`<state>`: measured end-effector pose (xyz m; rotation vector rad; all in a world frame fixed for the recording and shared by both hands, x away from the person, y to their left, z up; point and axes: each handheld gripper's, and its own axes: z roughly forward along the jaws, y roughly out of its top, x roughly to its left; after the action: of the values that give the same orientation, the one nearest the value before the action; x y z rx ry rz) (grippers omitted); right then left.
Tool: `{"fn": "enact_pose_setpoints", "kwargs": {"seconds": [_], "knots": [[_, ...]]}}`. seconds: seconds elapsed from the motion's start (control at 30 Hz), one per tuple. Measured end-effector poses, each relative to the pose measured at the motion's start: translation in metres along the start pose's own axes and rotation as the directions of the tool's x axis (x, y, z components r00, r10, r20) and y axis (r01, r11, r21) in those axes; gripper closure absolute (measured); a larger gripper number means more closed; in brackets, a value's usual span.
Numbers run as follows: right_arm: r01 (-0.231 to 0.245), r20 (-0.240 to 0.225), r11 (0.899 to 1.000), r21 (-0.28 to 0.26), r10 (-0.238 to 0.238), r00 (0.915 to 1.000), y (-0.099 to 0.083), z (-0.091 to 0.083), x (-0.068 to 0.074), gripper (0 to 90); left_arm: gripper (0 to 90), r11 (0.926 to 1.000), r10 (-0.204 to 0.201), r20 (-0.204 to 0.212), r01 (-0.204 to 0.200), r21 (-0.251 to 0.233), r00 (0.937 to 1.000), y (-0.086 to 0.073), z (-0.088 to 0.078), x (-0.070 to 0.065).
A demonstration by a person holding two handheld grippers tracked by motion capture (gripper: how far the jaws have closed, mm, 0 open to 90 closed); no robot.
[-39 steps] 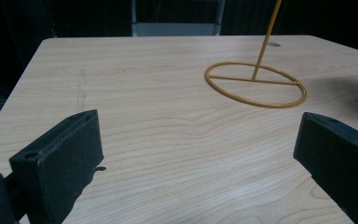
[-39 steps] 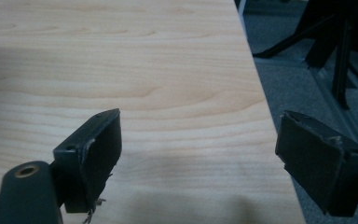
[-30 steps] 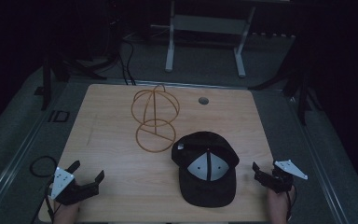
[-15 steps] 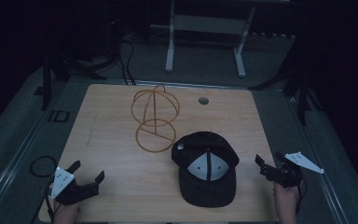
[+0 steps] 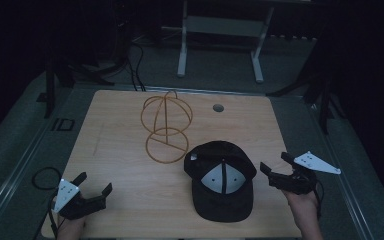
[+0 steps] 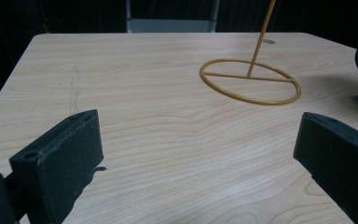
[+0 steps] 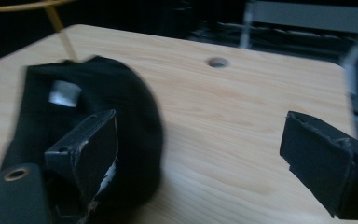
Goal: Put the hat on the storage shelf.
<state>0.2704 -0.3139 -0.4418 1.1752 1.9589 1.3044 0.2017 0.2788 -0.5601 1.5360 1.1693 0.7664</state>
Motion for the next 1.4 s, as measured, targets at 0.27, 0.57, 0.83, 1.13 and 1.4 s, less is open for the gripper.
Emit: {"fn": "enact_pose_setpoints", "kwargs": {"seconds": [0.27, 0.57, 0.83, 1.13, 1.4], "knots": [[0.085, -0.065, 0.995, 0.054, -0.081, 0.9946, 0.011, 0.018, 0.024, 11.0, 1.7, 0.9999, 0.008, 0.007, -0.008, 0.007, 0.9999, 0.000, 0.001, -0.001], [0.153, -0.080, 0.980, 0.128, -0.143, 0.9865, 0.011, 0.049, 0.040, 26.5, 1.7, 0.9999, 0.011, 0.012, -0.011, 0.008, 0.9999, 0.001, 0.000, -0.001], [0.162, -0.031, 0.964, 0.210, -0.159, 0.9868, 0.005, 0.070, 0.046, 53.3, 1.8, 0.9995, 0.022, 0.011, -0.022, 0.020, 0.9997, 0.001, 0.001, -0.001], [0.187, 0.036, 0.946, 0.265, -0.203, 0.9785, 0.007, 0.075, 0.052, 87.9, 1.8, 0.9992, 0.029, 0.004, -0.030, 0.027, 0.9996, 0.001, 0.001, -0.002], [0.162, 0.024, 0.966, 0.203, -0.170, 0.9852, 0.016, 0.069, 0.057, 88.2, 1.7, 0.9989, 0.019, 0.035, -0.021, 0.042, 0.9992, 0.000, 0.004, -0.003]]}}
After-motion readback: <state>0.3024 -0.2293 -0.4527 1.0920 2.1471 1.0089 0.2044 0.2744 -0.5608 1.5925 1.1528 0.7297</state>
